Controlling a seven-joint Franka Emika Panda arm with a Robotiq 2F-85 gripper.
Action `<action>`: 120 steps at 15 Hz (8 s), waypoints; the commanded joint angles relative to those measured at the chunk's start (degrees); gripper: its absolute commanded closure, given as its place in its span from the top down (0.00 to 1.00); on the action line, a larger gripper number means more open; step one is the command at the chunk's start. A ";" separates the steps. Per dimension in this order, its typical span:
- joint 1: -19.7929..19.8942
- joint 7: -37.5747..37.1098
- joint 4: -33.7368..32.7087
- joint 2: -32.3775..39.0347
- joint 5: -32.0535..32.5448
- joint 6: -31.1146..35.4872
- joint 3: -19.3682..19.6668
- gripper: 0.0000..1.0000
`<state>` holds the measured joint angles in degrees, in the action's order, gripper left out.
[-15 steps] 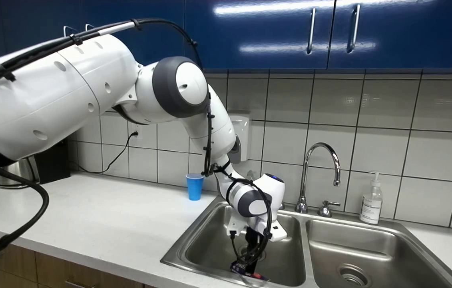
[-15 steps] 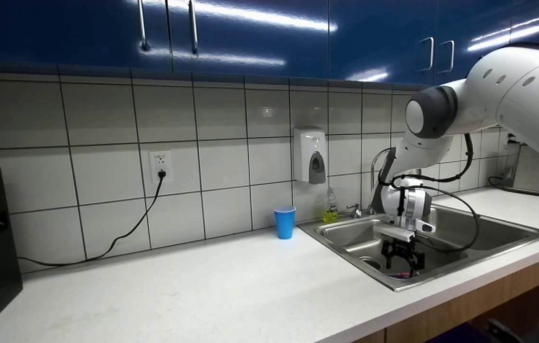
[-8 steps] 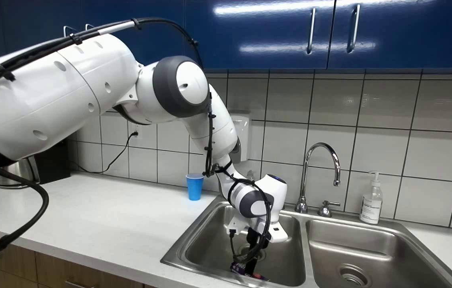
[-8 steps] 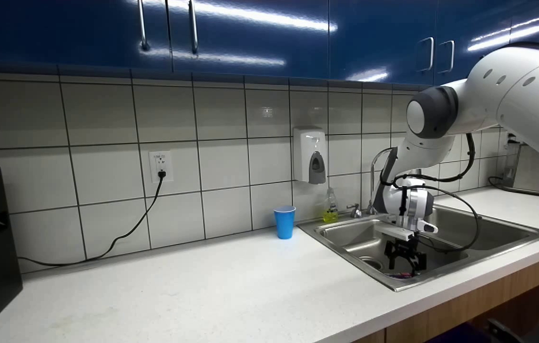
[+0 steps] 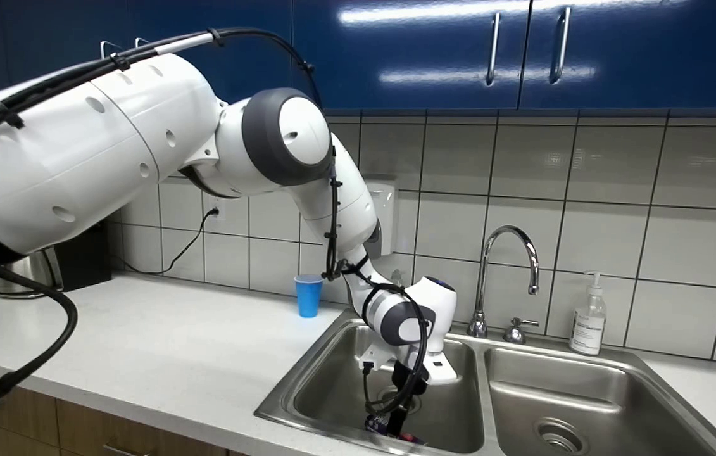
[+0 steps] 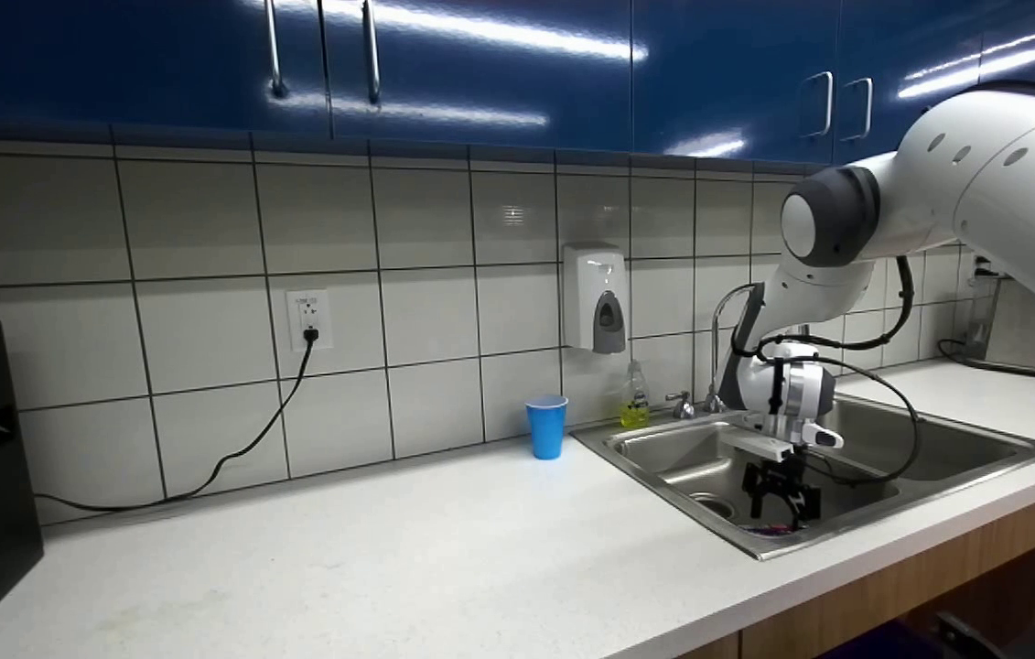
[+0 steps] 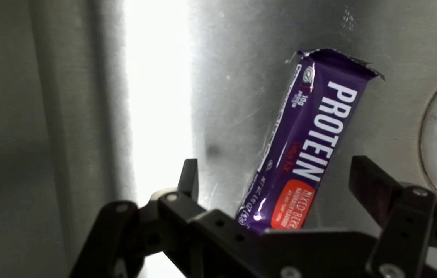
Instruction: Remove the lunch bar from the sink and put it on the countertop
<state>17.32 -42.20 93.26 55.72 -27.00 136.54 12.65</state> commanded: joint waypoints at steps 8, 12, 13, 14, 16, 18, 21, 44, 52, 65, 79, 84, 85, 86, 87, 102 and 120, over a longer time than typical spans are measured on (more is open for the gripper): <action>0.55 -3.23 -2.11 1.29 0.51 -2.33 0.09 1.00; 0.53 -3.78 -2.66 1.90 0.65 -2.32 0.12 1.00; 0.53 -3.88 -2.89 2.10 0.70 -2.34 0.13 1.00; 0.53 -3.88 -3.05 2.25 0.76 -2.38 0.12 1.00; 0.54 -3.77 -3.35 2.43 0.88 -2.59 0.09 0.72; 0.50 -3.75 -3.58 2.53 0.94 -2.59 0.09 0.56; 0.49 -3.71 -4.03 2.67 1.01 -2.71 0.05 0.33; -0.32 7.53 -0.92 -7.66 4.58 -4.18 -1.51 0.10; -1.96 24.95 5.48 -16.28 11.39 -11.49 -1.15 0.10; -11.93 37.90 16.42 -25.02 33.82 -11.02 -1.48 0.10; -16.46 46.72 27.03 -31.57 41.94 -0.19 -8.78 0.10; -17.19 50.19 29.33 -31.92 41.77 0.79 -11.66 0.10; -17.33 50.83 29.86 -32.10 41.66 1.05 -12.27 0.10; -17.51 51.33 30.39 -32.31 41.58 1.22 -12.86 0.10; -17.71 51.69 30.79 -32.43 41.60 1.26 -13.37 0.10; -19.13 53.29 32.80 -32.09 40.07 1.02 -16.70 0.61; -18.13 52.96 38.52 -40.77 32.64 4.07 -16.97 1.00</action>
<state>-1.81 9.65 127.92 19.51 8.27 139.08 -3.84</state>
